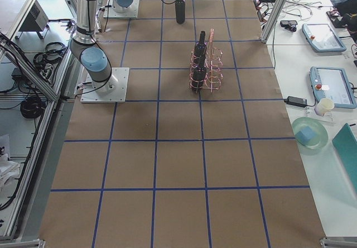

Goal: Place wine into wine basket
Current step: 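Lift the bottle with the right gripper and carry it toward the wire rack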

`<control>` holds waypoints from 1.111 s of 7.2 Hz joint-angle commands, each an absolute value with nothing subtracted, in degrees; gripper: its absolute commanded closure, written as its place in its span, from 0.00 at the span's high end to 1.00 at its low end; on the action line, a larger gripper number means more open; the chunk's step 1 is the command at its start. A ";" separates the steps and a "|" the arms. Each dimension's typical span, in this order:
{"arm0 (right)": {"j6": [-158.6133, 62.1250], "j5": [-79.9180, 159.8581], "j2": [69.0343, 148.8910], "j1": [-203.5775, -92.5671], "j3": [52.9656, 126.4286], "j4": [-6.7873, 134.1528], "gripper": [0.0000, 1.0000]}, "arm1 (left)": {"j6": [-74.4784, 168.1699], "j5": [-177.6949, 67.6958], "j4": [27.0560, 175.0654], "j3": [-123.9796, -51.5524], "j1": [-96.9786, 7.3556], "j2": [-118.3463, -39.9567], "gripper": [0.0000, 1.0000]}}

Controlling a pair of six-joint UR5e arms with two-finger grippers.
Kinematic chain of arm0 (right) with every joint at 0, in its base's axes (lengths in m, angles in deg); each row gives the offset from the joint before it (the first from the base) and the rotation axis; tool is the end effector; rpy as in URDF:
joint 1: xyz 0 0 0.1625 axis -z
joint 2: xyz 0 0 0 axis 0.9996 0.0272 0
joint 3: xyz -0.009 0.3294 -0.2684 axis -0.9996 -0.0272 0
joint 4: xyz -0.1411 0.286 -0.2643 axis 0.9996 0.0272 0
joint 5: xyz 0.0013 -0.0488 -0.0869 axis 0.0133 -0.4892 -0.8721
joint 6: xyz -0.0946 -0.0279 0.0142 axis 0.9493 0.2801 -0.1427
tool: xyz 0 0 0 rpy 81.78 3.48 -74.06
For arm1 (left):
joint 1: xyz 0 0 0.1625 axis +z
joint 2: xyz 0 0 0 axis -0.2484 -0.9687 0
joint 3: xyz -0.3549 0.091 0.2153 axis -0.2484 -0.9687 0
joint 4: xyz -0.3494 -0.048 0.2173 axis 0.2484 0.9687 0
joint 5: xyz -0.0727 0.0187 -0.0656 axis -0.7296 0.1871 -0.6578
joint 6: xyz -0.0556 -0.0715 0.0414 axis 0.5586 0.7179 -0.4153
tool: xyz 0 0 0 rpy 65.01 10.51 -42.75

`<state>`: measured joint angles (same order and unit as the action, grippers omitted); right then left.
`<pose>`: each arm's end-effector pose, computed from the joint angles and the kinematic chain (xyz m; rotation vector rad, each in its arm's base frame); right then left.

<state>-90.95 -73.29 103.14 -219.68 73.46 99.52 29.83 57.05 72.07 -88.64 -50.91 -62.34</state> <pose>0.5511 -0.4270 0.3772 0.4701 2.9697 -0.1713 0.0921 -0.5166 0.4525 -0.6102 3.0802 0.0544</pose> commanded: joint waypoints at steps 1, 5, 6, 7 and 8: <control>-90.11 -71.39 108.02 -218.18 73.25 98.91 0.04 | 29.83 57.06 72.06 -88.64 -50.92 -62.37 1.00; -73.54 -72.52 120.51 -206.34 73.78 82.95 0.00 | 30.61 57.15 72.06 -88.64 -51.01 -62.37 1.00; -66.53 -73.48 123.76 -202.13 73.87 78.13 0.00 | 30.62 57.06 72.06 -88.56 -51.35 -62.37 1.00; -59.41 -74.62 126.32 -198.17 73.87 73.73 0.00 | 30.53 56.97 72.75 -88.47 -51.53 -62.11 1.00; -53.34 -75.16 128.17 -194.30 73.96 69.51 0.00 | 30.53 56.71 72.93 -88.47 -52.23 -61.76 1.00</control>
